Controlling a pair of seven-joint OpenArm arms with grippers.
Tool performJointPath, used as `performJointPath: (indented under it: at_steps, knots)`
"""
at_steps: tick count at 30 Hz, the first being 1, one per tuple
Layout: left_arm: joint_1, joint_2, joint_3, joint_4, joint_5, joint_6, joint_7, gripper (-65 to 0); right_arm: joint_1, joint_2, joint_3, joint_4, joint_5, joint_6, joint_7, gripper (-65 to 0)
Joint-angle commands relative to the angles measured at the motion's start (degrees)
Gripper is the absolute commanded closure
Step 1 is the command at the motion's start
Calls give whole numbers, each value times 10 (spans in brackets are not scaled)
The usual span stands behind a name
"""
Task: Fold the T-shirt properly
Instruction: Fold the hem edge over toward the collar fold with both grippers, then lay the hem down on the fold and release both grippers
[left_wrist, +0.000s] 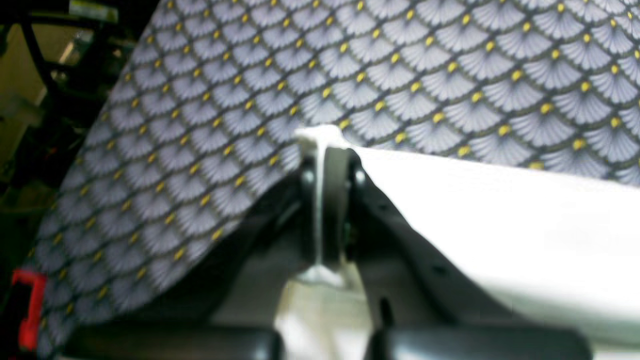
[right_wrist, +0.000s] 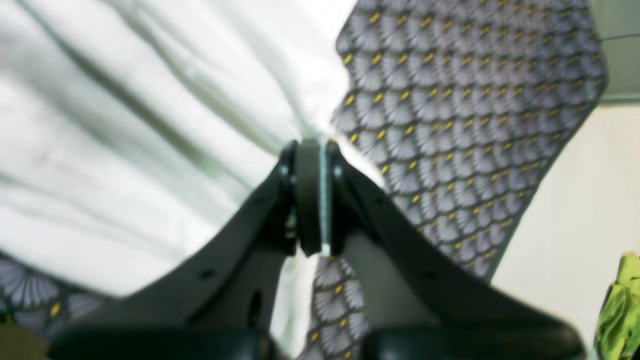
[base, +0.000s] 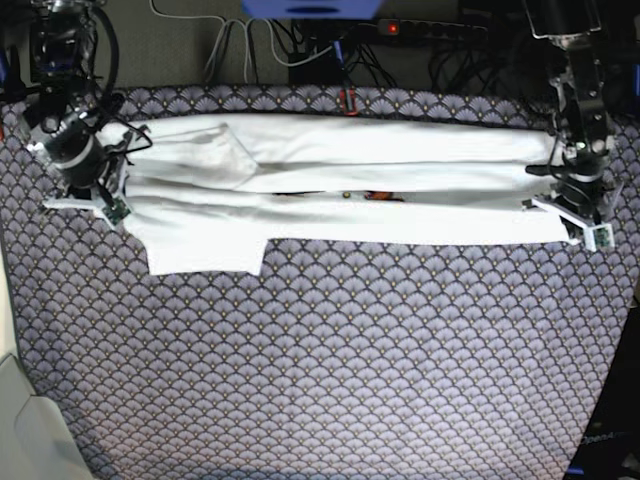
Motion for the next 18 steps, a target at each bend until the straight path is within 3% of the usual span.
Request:
performJointPath:
  at_steps: [1,9,15,18]
  knots:
    - [-4,-12,-8,13,3,7,-15,-5,4,8,5,11,1,-5,10,0]
    - [11,-15,-8,12,9,7,-15,-5,0,9,5,11,1,-5,8,0]
    - [10,-15,-7,13,9,7,-14,-4,1,30,8,11,1,-5,8,0]
    - [9,-33,-5,13,5,7,-14,-4,1,33,9,11,1,-5,8,0]
